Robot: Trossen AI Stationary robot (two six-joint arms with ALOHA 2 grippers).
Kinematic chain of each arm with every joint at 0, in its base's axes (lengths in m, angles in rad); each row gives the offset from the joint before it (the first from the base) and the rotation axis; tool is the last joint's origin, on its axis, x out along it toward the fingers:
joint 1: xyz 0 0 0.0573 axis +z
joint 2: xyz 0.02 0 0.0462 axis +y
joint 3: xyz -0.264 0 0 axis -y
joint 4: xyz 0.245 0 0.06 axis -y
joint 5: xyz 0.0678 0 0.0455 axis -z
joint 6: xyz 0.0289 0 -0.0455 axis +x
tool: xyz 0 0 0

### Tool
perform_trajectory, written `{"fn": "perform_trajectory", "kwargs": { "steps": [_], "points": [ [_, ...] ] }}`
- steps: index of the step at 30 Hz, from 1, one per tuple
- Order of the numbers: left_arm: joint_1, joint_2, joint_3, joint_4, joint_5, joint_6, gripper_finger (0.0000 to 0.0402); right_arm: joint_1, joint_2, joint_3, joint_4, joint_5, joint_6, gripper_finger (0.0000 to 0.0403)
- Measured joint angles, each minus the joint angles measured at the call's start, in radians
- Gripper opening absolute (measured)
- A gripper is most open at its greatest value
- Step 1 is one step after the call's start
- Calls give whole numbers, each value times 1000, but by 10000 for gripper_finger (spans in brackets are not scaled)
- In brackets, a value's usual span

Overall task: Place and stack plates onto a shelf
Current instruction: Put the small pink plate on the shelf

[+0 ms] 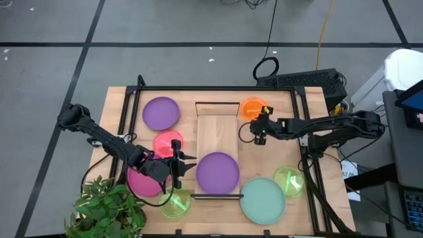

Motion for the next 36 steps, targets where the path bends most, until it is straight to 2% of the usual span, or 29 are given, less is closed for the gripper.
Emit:
{"fn": "perform_trajectory", "kwargs": {
  "steps": [4, 9, 15, 18, 27, 32, 36],
  "points": [
    [0, 0, 0, -48, 1, -91, 116, -30, 40, 0, 22, -72, 4, 160],
    [0, 0, 0, -118, 3, -170, 116, -35, 110, 0, 53, -78, 11, 160],
    [2, 0, 0, -117, 3, -167, 116, -35, 181, 0, 52, -67, 23, 160],
    [2, 0, 0, -117, 3, -161, 116, -35, 205, 0, 68, -4, 19, 160],
    [30, 0, 0, -187, 0, -176, 116, -35, 192, 0, 88, 7, 14, 160],
    [83, 0, 0, -302, 4, -295, 116, -35, 191, 0, 85, 6, 14, 160],
    [131, 0, 0, -403, 70, -442, 116, -35, 191, 0, 83, 6, 14, 160]
  ]
}}
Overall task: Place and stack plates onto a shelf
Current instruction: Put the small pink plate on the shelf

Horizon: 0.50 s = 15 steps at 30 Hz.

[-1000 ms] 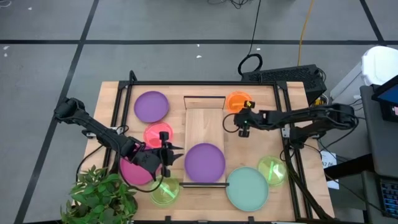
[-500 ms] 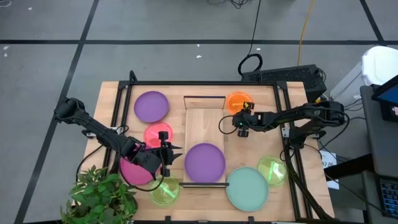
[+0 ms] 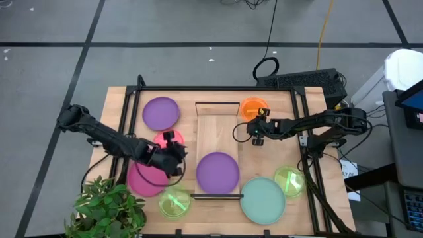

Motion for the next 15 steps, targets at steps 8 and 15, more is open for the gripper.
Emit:
{"fn": "perform_trajectory", "kwargs": {
  "steps": [8, 15],
  "points": [
    [67, 0, -51, -63, 98, -268, 116, 0, 0, 0, 0, 0, 0, 160],
    [95, 1, -101, -57, 147, -297, 116, 0, 0, 0, 0, 0, 0, 160]
  ]
}}
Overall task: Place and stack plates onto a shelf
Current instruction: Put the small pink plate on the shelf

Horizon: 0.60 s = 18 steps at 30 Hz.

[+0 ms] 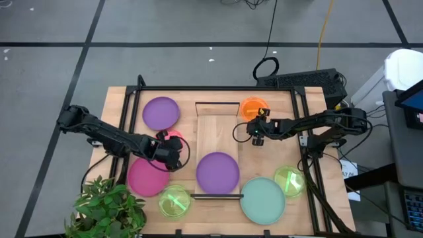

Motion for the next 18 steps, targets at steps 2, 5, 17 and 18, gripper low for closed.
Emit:
{"fn": "perform_trajectory", "kwargs": {
  "steps": [2, 5, 17, 18],
  "points": [
    [-1, 4, -4, 5, 1, -15, 116, 0, 0, 0, 0, 0, 0, 160],
    [0, 29, -5, 7, 1, -26, 116, 0, 0, 0, 0, 0, 0, 160],
    [46, 134, -5, 59, 60, -59, 117, 1, 0, 0, 0, 0, 11, 160],
    [51, 139, -5, 75, 58, -59, 119, 1, 0, 0, 0, 0, 11, 160]
  ]
}}
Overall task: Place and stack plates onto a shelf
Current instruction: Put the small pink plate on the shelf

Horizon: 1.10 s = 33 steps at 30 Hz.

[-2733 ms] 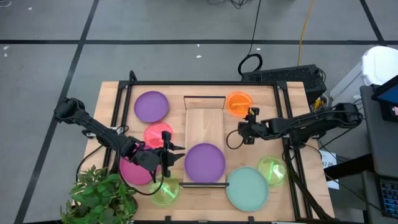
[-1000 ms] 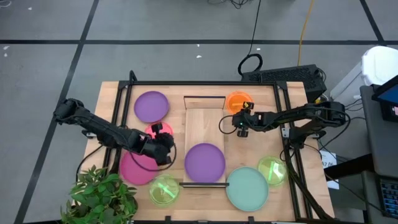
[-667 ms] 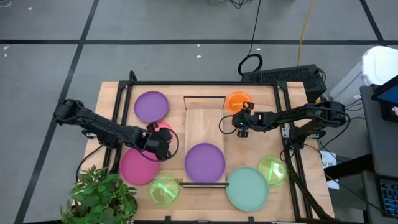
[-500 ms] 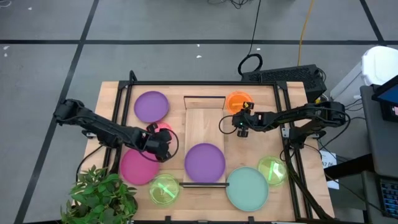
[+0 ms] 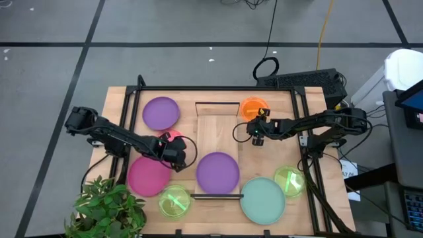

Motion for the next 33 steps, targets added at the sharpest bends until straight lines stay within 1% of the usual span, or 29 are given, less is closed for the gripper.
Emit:
{"fn": "perform_trajectory", "kwargs": {
  "steps": [5, 8, 10, 12, 14, 15, 23, 27, 31, 33],
  "points": [
    [17, 19, 1, 36, -12, -15, 135, 0, 0, 0, 0, 0, -1, 160],
    [26, 29, -1, 16, -13, -19, 144, 0, 0, 0, 0, 0, -1, 160],
    [33, 51, 2, 33, -3, -22, 145, 0, 0, 0, 1, 0, -1, 160],
    [35, 57, -2, 14, 14, -23, 145, 0, 0, 0, 1, 0, -2, 160],
    [39, 81, 4, 63, 40, -30, 145, 0, 0, 0, 0, 0, 1, 160],
    [38, 87, 2, 56, 50, -37, 145, 0, 0, 0, 1, 0, 3, 160],
    [68, 134, 6, 55, 59, -65, 145, 0, 0, 1, -6, -1, 7, 160],
    [70, 132, 16, 50, 67, -34, 145, 0, 0, 1, -7, -1, 8, 160],
    [68, 115, 60, -18, 65, -20, 145, -1, 0, 0, -7, 0, 0, 160],
    [67, 114, 81, -83, 50, -38, 145, -1, 0, 1, -2, 0, 0, 160]
  ]
}}
